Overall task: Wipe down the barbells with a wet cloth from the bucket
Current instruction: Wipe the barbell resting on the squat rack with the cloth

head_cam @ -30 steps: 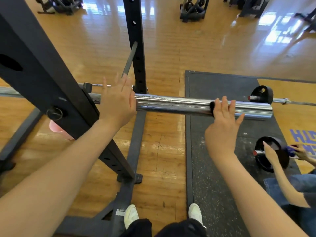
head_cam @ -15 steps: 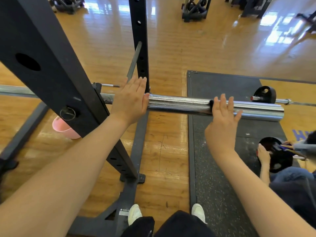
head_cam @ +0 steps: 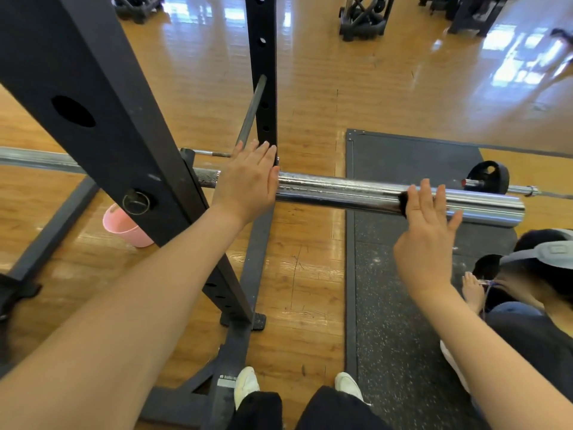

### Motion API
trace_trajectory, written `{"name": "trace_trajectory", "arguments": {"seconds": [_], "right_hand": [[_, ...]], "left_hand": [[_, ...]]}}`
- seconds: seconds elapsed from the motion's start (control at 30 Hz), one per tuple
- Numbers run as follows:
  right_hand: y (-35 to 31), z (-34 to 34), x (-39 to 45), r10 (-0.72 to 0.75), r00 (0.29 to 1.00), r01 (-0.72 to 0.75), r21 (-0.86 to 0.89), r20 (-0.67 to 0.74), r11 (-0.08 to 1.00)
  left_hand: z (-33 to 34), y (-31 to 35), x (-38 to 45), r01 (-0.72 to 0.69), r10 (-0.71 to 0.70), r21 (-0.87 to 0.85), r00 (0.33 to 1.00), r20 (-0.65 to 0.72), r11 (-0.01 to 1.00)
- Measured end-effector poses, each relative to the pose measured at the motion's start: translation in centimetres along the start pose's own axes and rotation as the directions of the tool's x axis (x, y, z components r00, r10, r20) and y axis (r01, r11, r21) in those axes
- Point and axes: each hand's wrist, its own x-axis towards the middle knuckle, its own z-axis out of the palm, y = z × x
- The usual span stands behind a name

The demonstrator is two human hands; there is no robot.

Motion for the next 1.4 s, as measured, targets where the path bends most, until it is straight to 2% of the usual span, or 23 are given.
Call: {"name": "trace_trajectory", "arguments": {"seconds": [0.1, 0.23, 0.27, 0.43, 0.6, 0.73, 0.9, 1.03, 1.23, 1.3, 1.4], "right_hand": [[-0.9, 0.3, 0.4, 0.072, 0.997, -0.071, 0.024, -0.031, 0.997], [-2.2, 1.0, -0.4, -0.089, 0.996, 0.089, 0.033, 0.008, 0.995], [-1.7, 0.8, -0.4, -0.091, 0.996, 0.091, 0.024, 0.008, 0.996], [-0.9, 0.6, 0.4, 0.093, 0.994, -0.090, 0.060, -0.056, 0.994], [-1.4, 1.1, -0.5, -0.043, 0.999, 0.044, 0.062, -0.023, 0.997], [-0.9, 0.6, 0.5, 0.045, 0.998, -0.041, 0.062, -0.053, 0.997], [-2.0, 2.0, -1.3, -0.086, 0.996, 0.088, 0.043, -0.027, 0.995], [-1.1, 0.8, -0.3, 0.099, 0.994, -0.099, 0.015, -0.054, 0.995], [-3.1, 1.9, -0.4, -0.030, 0.999, 0.030, 0.003, -0.012, 1.000], [-2.1, 1.5, -0.2, 0.011, 1.000, -0.011, -0.005, -0.027, 1.000], [-1.9, 1.3, 0.1, 0.095, 0.993, -0.094, 0.014, -0.071, 0.995]], "left_hand": [[0.0, -0.1, 0.2, 0.009, -0.009, -0.025, 1.000, -0.019, 1.000], [-0.1, -0.1, 0.2, 0.013, -0.013, -0.033, 1.000, -0.007, 0.999], [0.0, -0.1, 0.2, 0.011, -0.012, -0.037, 1.000, -0.009, 0.999], [0.1, -0.2, 0.4, 0.016, -0.017, -0.052, 0.999, -0.034, 0.999], [0.1, -0.1, 0.2, 0.001, -0.003, -0.043, 0.999, -0.042, 0.999], [-0.1, -0.1, 0.2, -0.002, 0.000, -0.046, 0.999, -0.044, 0.999], [-0.1, -0.1, 0.2, -0.015, 0.014, -0.038, 1.000, -0.027, 0.999], [-0.2, -0.2, 0.7, -0.001, 0.001, -0.057, 1.000, 0.014, 0.998], [-0.4, -0.3, 0.9, 0.004, -0.002, -0.039, 0.999, 0.039, 0.999], [-0.4, -0.3, 0.8, 0.004, -0.004, -0.014, 0.999, 0.046, 1.000], [0.0, -0.4, -0.8, -0.029, 0.030, 0.019, 0.999, -0.040, 0.999]]}}
